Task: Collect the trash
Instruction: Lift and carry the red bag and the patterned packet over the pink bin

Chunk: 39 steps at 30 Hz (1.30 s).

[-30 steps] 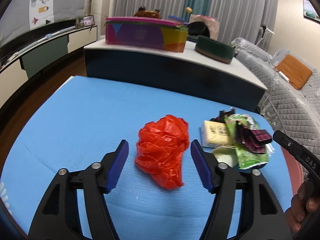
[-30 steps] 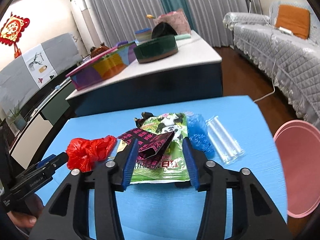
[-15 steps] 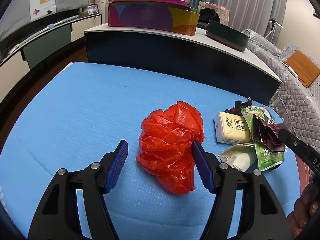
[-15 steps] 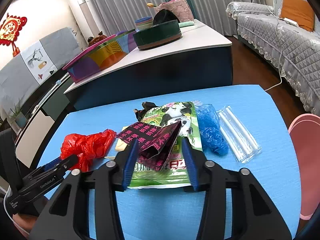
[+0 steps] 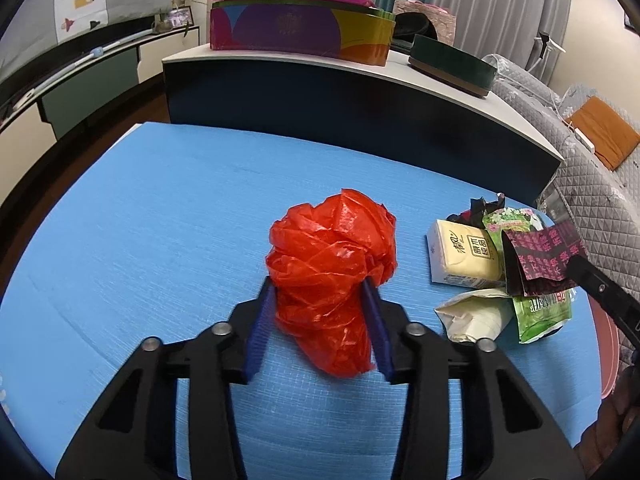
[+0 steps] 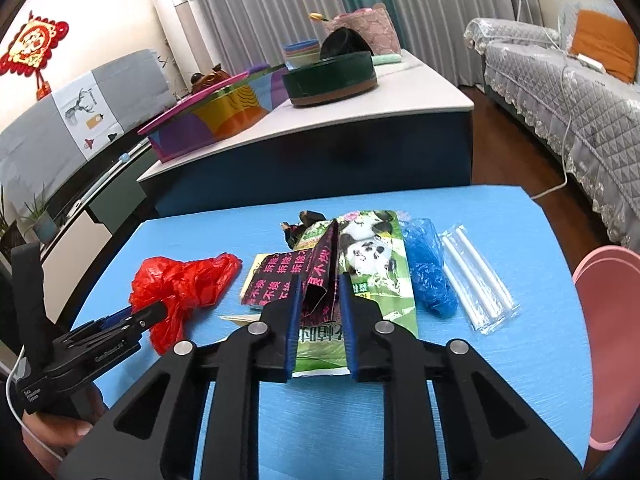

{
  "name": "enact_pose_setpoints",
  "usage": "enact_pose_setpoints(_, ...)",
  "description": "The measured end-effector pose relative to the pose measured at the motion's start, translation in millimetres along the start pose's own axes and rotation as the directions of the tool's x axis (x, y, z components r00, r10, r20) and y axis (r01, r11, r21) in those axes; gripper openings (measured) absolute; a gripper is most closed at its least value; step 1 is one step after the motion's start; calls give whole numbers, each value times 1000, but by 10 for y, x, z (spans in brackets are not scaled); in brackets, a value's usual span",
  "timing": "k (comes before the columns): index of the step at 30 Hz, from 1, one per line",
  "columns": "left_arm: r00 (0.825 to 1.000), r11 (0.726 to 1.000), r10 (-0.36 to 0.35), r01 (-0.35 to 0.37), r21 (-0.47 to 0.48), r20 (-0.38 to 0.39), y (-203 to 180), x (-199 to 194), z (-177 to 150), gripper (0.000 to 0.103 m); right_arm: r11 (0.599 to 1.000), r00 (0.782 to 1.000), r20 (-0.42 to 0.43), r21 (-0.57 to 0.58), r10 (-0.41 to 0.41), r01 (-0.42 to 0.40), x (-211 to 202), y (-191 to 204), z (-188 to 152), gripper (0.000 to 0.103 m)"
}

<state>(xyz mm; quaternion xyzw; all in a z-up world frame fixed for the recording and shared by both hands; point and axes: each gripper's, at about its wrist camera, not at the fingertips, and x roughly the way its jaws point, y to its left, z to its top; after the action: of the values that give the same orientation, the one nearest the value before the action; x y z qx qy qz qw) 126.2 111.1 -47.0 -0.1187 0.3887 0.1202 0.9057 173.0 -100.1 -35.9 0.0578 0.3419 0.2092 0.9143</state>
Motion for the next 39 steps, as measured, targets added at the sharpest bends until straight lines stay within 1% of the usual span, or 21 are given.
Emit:
enact_pose_setpoints(1, 1000, 1000, -3, 3, 4, -1, -7, -3, 2, 31, 1000, 1000, 4, -6, 1, -1, -18, 13, 2, 16)
enact_pose_setpoints(6, 1000, 1000, -4, 4, 12, 11, -27, -44, 10, 27, 999, 1000, 26, -37, -3, 4, -111, 73, 12, 13)
enact_pose_setpoints(14, 998, 999, -5, 3, 34, 57, -80, -196, 28, 24, 998, 997, 70, -63, -14, 18, -336, 121, 17, 13)
enact_pose_setpoints(29, 991, 998, -21, 12, 69, 134, -209, -535, 28, 19, 994, 988, 147, -91, -44, 58, -831, 44, 0, 13)
enact_pose_setpoints(39, 980, 996, -39, 23, 87, 196, -278, -823, 52, 16, 993, 980, 189, -79, -68, 84, -1121, -60, -7, 13)
